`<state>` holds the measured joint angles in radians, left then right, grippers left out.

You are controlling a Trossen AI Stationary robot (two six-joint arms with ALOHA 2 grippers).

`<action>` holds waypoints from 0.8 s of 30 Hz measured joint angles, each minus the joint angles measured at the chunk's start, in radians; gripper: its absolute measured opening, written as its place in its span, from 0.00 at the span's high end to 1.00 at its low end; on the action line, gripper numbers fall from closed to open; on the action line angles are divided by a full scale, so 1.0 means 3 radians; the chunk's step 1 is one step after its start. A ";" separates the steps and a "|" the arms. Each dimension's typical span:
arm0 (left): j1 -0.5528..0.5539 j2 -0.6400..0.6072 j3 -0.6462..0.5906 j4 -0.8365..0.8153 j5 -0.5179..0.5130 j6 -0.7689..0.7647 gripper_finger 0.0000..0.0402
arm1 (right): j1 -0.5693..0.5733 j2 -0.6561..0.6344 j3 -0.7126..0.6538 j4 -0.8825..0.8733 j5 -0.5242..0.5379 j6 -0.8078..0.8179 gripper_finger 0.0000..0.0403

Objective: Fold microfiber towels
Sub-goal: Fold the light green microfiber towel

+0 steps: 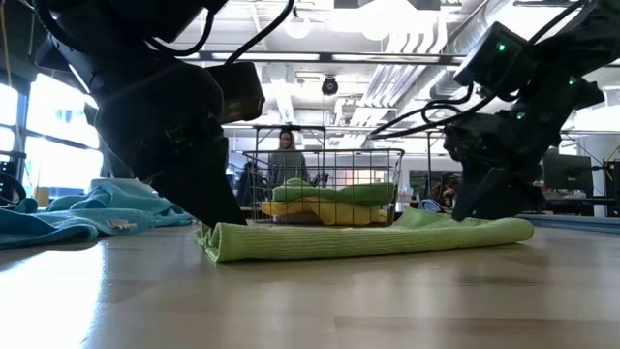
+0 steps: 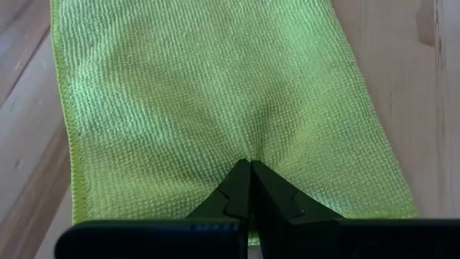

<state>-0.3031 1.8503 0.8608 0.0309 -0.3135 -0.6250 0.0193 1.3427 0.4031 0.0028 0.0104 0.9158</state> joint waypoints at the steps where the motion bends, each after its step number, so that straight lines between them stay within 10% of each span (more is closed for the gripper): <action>1: 0.0000 0.0000 0.0000 0.0005 -0.0003 0.0000 1.00 | 0.0000 0.0078 0.0004 0.0045 -0.0016 -0.0001 0.48; 12: 0.0004 0.0010 -0.0006 0.0145 -0.0012 0.0023 1.00 | 0.0039 0.0319 0.0007 0.0503 -0.0078 -0.0046 0.54; 24: 0.0004 0.0010 0.0000 0.0164 0.0043 0.0004 1.00 | 0.0043 0.0326 0.0007 0.0457 -0.0158 -0.0242 0.96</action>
<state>-0.3019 1.8534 0.8608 0.0799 -0.3005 -0.6237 0.0322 1.4406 0.4053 0.1400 -0.0369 0.8432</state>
